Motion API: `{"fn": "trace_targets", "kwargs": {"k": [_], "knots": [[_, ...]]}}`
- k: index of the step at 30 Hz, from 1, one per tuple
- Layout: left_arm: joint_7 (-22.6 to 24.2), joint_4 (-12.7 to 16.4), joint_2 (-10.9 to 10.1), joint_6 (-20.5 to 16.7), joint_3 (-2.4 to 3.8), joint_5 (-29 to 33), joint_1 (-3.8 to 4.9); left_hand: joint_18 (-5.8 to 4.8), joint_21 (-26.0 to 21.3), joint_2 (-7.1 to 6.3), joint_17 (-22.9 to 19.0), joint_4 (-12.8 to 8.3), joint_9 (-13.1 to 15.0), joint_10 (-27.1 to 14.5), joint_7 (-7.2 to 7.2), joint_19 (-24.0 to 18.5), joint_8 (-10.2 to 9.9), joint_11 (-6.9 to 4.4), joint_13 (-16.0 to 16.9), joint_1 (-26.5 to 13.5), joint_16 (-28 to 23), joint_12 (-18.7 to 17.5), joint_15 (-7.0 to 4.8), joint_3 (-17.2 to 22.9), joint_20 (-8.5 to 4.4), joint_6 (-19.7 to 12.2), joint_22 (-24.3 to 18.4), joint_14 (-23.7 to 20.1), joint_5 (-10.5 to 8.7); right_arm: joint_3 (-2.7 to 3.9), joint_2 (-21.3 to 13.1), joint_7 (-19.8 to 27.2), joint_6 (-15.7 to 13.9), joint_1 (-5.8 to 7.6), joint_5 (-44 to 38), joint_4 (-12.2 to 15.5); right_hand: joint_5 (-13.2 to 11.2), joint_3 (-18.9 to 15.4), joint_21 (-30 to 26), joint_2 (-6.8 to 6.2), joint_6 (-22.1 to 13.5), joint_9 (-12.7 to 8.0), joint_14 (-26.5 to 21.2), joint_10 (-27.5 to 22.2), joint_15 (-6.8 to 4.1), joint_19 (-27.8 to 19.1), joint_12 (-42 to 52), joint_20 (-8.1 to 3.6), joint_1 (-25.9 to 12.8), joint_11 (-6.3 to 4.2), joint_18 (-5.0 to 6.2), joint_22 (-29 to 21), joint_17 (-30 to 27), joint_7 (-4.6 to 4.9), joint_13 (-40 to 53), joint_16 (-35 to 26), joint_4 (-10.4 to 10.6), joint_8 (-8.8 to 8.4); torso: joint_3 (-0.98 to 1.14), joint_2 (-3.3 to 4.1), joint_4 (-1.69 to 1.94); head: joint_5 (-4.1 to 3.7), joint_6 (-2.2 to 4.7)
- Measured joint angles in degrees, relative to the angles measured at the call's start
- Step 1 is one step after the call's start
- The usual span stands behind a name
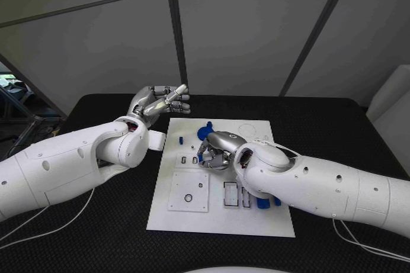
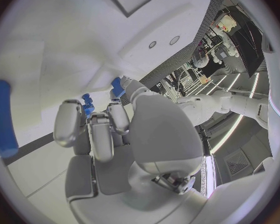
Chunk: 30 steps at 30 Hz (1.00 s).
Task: Assemble the parts on the task board
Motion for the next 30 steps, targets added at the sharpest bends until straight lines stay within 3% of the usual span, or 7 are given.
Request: {"fn": "trace_targets", "kwargs": {"k": [30], "knots": [[-0.03, -0.05, -0.09, 0.05, 0.00, 0.00, 0.00, 0.00, 0.00, 0.00, -0.01, 0.00, 0.00, 0.00, 0.00, 0.00, 0.00, 0.00, 0.00, 0.00, 0.00, 0.00, 0.00, 0.00, 0.00, 0.00, 0.01, 0.00, 0.00, 0.08, 0.09, -0.47, 2.03, 0.08, -0.69, -0.21, -0.43, 0.38, -0.45, -1.52, -2.57, -0.43, 0.00, -1.45, 0.00, -0.41, -2.12, 0.41, -1.52, 1.03, 0.00, -1.02, -0.01, 1.09, -1.65, 0.00, -0.03, -1.49, 0.04, -0.02, -0.01, -0.10, -0.14]]}}
